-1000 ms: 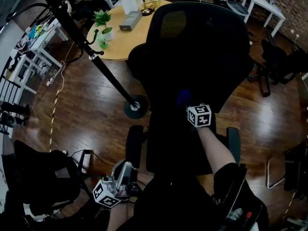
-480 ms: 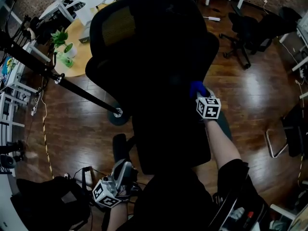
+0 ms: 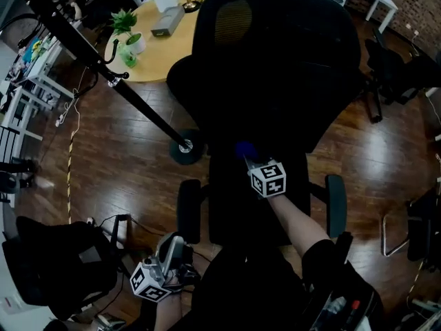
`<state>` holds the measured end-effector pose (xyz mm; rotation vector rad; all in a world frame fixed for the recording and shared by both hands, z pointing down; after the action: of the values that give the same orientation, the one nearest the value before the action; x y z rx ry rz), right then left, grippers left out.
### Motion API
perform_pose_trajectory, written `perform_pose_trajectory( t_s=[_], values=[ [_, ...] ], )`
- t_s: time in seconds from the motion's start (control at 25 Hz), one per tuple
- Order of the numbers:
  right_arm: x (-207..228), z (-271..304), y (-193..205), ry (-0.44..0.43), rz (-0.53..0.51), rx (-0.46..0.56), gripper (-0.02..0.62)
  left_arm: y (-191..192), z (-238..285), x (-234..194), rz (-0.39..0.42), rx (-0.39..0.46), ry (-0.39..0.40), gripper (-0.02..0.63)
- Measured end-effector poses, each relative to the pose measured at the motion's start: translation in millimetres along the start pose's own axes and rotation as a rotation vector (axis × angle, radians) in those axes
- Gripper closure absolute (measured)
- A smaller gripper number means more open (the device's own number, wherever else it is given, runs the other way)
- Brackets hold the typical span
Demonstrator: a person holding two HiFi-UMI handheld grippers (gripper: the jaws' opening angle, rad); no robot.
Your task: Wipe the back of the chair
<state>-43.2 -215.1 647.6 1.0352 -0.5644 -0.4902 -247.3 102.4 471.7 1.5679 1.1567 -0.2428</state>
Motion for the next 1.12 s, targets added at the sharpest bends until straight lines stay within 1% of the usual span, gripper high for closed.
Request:
perform_pose_trajectory(
  t_s=[0.12, 0.24, 0.36, 0.48, 0.56, 0.64, 0.84, 0.92, 1.0, 1.12],
  values=[
    [-39, 39, 15, -0.082, -0.044, -0.061, 0.560, -8, -28, 7, 0.024, 0.033, -0.085, 0.612],
    [-60, 71, 24, -0.117, -0.090, -0.115, 0.560, -10, -49, 12, 0.045, 0.064, -0.151, 0.612],
    [-61, 85, 31, -0.123, -0.115, -0.139, 0.560, -8, -58, 13, 0.048, 0.079, -0.180, 0.612],
    [-47, 83, 35, -0.123, -0.153, -0.142, 0.560, -6, -58, 7, 0.045, 0.081, -0.182, 0.612],
    [-26, 75, 38, -0.087, -0.148, -0.145, 0.560, -5, -55, 1, 0.038, 0.072, -0.173, 0.612],
    [3, 63, 42, -0.029, -0.137, -0.155, 0.560, -3, -47, -5, 0.028, 0.058, -0.148, 0.612],
    [93, 13, 49, 0.167, -0.082, -0.178, 0.560, 9, -16, -18, -0.011, -0.009, -0.059, 0.612],
    [123, -6, 51, 0.225, -0.074, -0.197, 0.560, 14, -3, -22, -0.029, -0.040, -0.031, 0.612],
    [148, -24, 53, 0.274, -0.065, -0.210, 0.560, 20, 9, -23, -0.044, -0.067, -0.007, 0.612],
    [177, -48, 58, 0.358, -0.010, -0.202, 0.560, 26, 22, -20, -0.056, -0.096, 0.012, 0.612]
  ],
)
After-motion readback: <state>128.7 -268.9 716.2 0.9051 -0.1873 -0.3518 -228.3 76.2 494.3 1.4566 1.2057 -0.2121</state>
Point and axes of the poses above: the fingertips, and each gripper's own axes: z forward along the fingers, x to its right, y out of its underside, the point moved 10 cm from there along -z, backward along the fingers, and after that the axes turned 8 degrees about y, right-handed, at the moved point
